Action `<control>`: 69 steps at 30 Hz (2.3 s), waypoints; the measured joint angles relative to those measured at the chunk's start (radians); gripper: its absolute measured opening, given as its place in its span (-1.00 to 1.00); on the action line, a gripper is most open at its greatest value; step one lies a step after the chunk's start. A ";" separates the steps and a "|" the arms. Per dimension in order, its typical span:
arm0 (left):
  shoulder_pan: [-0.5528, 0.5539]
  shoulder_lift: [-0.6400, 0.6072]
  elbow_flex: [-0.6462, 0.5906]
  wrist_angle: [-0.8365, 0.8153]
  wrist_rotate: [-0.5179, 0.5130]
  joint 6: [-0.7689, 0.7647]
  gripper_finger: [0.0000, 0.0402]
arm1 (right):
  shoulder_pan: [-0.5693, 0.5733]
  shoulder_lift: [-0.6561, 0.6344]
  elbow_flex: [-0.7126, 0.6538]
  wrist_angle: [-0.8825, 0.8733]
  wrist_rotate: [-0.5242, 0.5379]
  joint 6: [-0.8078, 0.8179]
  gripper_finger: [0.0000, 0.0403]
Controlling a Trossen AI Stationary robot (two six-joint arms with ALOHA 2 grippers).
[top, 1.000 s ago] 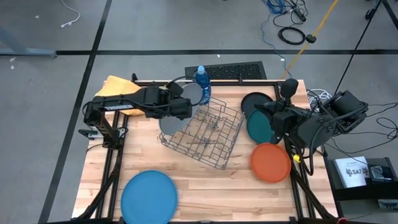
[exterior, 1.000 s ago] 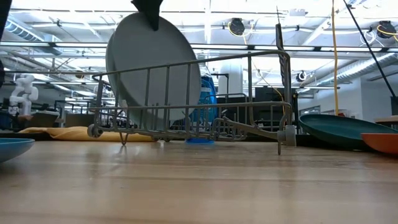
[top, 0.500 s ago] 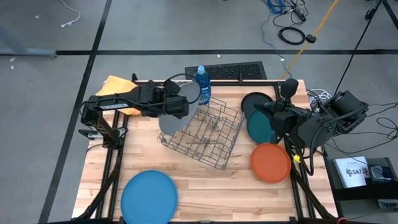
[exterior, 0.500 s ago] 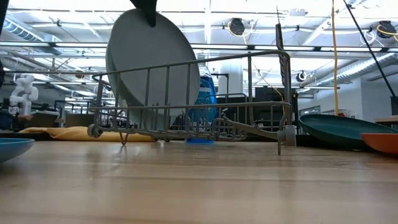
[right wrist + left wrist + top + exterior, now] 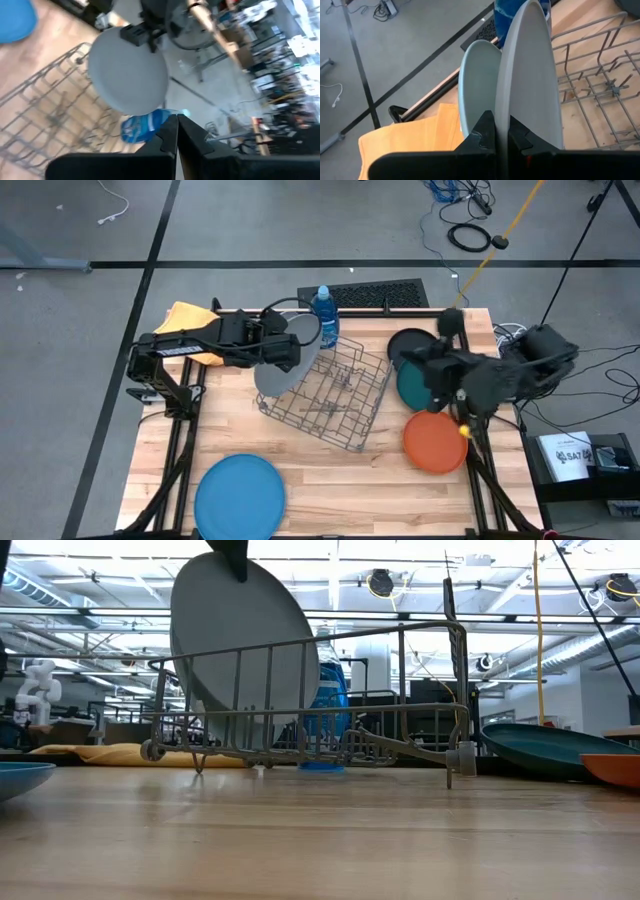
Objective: Sort dishes
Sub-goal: Put the gray plate into the dish rack
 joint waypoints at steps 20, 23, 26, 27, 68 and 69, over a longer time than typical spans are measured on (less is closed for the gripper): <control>-0.054 -0.019 -0.001 -0.001 0.017 0.033 -1.00 | -0.579 0.103 -0.001 0.268 -0.810 -0.415 -0.71; -0.069 -0.039 -0.001 -0.002 -0.006 0.028 -1.00 | -0.727 0.111 -0.027 0.331 -0.986 -0.441 -0.49; -0.080 -0.057 -0.001 -0.001 -0.040 0.022 -1.00 | -0.850 0.142 -0.058 0.391 -1.135 -0.465 -0.28; -0.083 -0.063 -0.001 0.003 -0.039 0.011 -1.00 | -0.884 0.161 -0.065 0.406 -1.185 -0.465 -0.22; -0.171 -0.164 0.015 0.014 -0.104 0.080 -0.56 | -0.979 0.449 -0.065 0.562 -1.380 -0.727 -0.97; -0.184 -0.178 0.018 0.018 -0.100 0.081 -0.52 | -0.979 0.449 -0.065 0.566 -1.380 -0.740 -0.97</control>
